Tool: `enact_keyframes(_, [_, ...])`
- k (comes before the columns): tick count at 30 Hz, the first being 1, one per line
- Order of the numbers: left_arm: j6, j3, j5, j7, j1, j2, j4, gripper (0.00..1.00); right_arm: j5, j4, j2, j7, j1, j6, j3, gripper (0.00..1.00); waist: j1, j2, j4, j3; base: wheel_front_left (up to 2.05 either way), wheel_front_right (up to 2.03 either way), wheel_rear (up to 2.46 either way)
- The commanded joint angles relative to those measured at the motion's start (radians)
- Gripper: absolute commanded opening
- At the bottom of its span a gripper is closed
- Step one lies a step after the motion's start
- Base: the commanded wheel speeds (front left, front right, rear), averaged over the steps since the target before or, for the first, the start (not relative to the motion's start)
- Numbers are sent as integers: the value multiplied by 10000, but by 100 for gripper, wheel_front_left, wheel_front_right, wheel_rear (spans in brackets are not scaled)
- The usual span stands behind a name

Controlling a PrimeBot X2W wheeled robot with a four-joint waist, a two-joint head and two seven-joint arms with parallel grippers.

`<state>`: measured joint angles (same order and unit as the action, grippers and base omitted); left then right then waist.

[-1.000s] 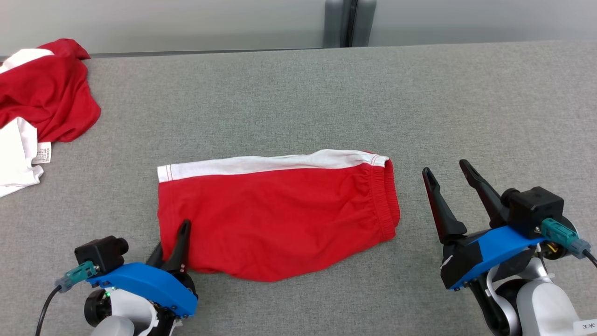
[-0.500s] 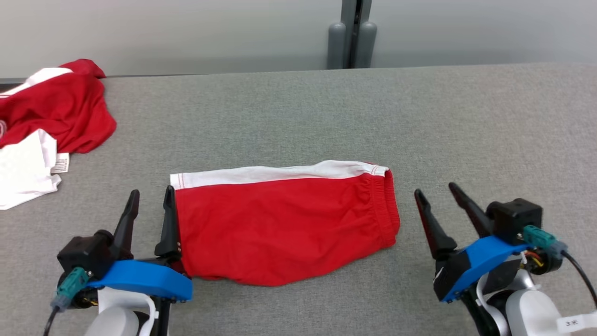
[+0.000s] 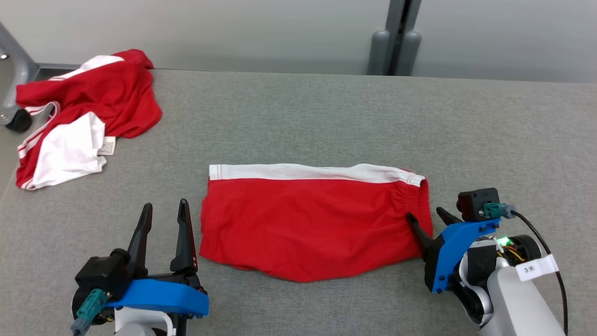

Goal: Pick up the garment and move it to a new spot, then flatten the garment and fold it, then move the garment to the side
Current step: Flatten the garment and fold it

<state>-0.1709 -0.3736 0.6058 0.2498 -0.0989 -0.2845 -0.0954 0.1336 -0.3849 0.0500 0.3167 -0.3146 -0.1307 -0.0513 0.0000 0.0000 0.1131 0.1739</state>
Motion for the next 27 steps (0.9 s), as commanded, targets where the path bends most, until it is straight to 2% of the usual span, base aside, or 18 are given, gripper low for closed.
enact_keyframes(1, [-41, -4, -69, 76, 68, 8, 51, 100, 126, -386, 12, 83, -252, -1, 8, 100, 0, 0, 186, 67, 0, 0, 0])
enact_keyframes(9, [-40, -74, -182, 103, 205, 95, 47, 100, 919, -1987, 12, 587, -844, -1, -22, 100, 0, 0, 538, 1, 0, 0, 0])
enact_keyframes(10, [-45, -73, -193, 107, 221, 102, 64, 100, 1073, -2137, 10, 655, -898, -1, -54, 96, 0, 0, 551, -10, 0, 0, 0])
enact_keyframes(11, [-53, -58, -200, 112, 234, 101, 81, 100, 1213, -2266, 9, 703, -965, -1, -110, 75, 0, 0, 554, -20, 0, 0, 0])
enact_keyframes(12, [-73, -30, -224, 116, 243, 85, 96, 100, 1287, -2386, 7, 744, -1032, -1, -179, 49, 0, 0, 546, -28, 0, 0, 0])
enact_keyframes(14, [-108, 17, -266, 119, 258, 43, 143, 100, 1401, -2569, -4, 718, -1147, -1, -319, 23, 0, 0, 512, -43, 0, 0, 0])
enact_keyframes(15, [-123, 39, -283, 121, 258, 27, 175, 100, 1472, -2651, -2, 691, -1215, -1, -370, 3, 0, 0, 488, -51, 0, 0, 0])
enact_keyframes(16, [-122, 58, -286, 125, 272, 9, 215, 100, 1548, -2722, -1, 660, -1292, -1, -423, 0, 0, 0, 449, -64, 0, 0, 0])
enact_keyframes(21, [-157, 68, -339, 133, 344, -46, 362, 100, 1849, -2794, 24, 596, -1512, -1, -516, 0, 0, 0, 194, -145, 0, 0, 0])
enact_keyframes(27, [-222, 22, -355, 55, 442, -133, 595, 100, 2191, -2216, 767, 840, -1281, -1, -329, 0, 0, 0, -278, -263, 0, 0, 0])
